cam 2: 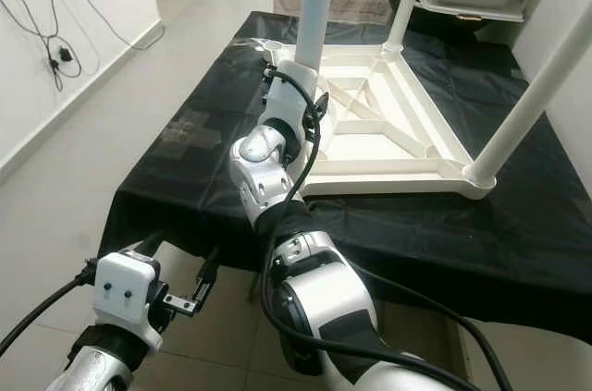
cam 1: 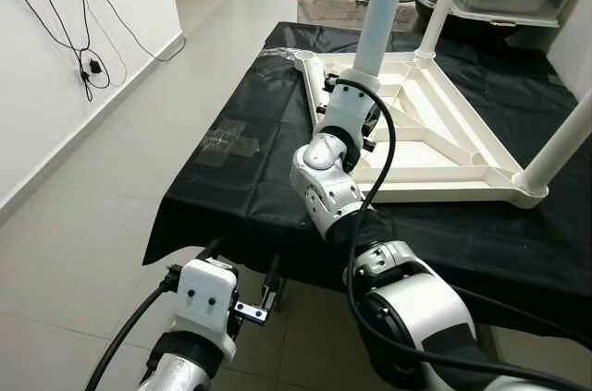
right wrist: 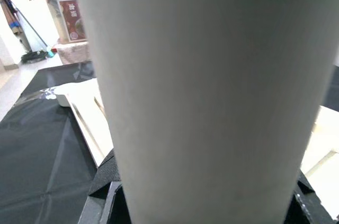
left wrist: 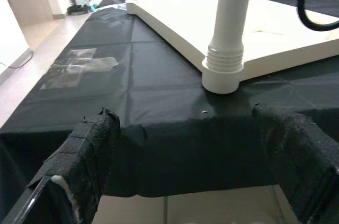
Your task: Building children table
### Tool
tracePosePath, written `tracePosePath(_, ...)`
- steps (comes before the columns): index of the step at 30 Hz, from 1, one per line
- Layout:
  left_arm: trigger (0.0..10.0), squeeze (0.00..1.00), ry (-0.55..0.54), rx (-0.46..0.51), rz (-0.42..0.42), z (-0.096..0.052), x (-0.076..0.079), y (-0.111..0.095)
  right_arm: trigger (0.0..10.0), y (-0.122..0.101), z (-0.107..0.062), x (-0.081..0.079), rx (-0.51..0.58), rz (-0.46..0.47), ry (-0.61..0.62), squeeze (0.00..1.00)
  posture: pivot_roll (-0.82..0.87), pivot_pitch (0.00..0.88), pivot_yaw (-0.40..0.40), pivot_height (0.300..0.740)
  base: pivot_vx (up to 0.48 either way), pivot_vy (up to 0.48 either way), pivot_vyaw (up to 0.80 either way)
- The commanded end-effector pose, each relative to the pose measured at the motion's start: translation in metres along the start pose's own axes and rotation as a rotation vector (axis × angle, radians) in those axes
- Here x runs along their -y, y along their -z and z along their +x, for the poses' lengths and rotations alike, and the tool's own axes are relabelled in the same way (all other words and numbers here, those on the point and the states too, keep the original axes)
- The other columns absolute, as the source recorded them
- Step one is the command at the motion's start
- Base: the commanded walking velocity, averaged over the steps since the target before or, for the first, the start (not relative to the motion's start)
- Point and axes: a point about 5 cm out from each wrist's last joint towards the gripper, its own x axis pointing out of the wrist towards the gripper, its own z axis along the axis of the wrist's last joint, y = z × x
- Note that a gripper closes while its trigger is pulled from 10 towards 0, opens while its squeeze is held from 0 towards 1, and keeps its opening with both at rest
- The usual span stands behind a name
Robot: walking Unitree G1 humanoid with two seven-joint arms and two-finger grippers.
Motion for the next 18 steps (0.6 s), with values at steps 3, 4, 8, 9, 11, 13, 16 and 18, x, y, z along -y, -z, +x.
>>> tracePosePath(3, 10.0, 0.00, 0.007, -0.013, -0.008, -0.0003, 0.0007, 0.0036, 10.0, 0.0460, 0.0044, 0.0262, -0.204, -0.027, 0.107, 0.00, 0.10, 0.109, 0.009, 0.740, 0.000, 0.000, 0.00)
tracePosePath(4, 10.0, 0.00, 0.007, -0.013, -0.008, -0.0003, 0.0007, 0.0036, 10.0, 0.0460, 0.0044, 0.0262, -0.204, -0.027, 0.107, 0.00, 0.10, 0.109, 0.009, 0.740, 0.000, 0.000, 0.00)
tracePosePath(8, 10.0, 0.00, 0.007, -0.014, -0.005, -0.0004, -0.0007, 0.0038, 10.0, 0.0482, 0.0011, 0.0238, -0.211, -0.023, 0.088, 0.00, 0.12, 0.110, 0.008, 0.740, 0.000, 0.000, 0.00)
tracePosePath(9, 10.0, 0.00, 0.006, -0.014, -0.004, -0.0003, -0.0010, 0.0036, 10.0, 0.0483, 0.0006, 0.0235, -0.209, -0.024, 0.086, 0.00, 0.12, 0.110, 0.008, 0.740, 0.000, 0.000, 0.00)
tracePosePath(11, 10.0, 0.00, 0.005, -0.013, -0.004, -0.0003, -0.0012, 0.0036, 10.0, 0.0484, -0.0001, 0.0227, -0.210, -0.022, 0.079, 0.00, 0.12, 0.110, 0.008, 0.740, 0.000, 0.000, 0.00)
tracePosePath(13, 10.0, 0.00, 0.005, -0.013, -0.004, -0.0003, -0.0012, 0.0036, 10.0, 0.0484, -0.0001, 0.0227, -0.210, -0.022, 0.079, 0.00, 0.12, 0.110, 0.008, 0.740, 0.000, 0.000, 0.00)
tracePosePath(16, 10.0, 0.00, 0.003, -0.015, -0.005, -0.0007, -0.0008, 0.0044, 10.0, 0.0478, -0.0011, 0.0209, -0.210, -0.013, 0.064, 0.77, 0.12, 0.110, 0.008, 0.740, 0.000, 0.000, 0.00)
tracePosePath(18, 10.0, 0.00, 0.003, -0.017, -0.007, -0.0004, 0.0001, 0.0055, 10.0, 0.0473, -0.0011, 0.0198, -0.210, -0.002, 0.042, 1.00, 0.12, 0.111, 0.002, 0.740, 0.000, 0.000, 0.00)
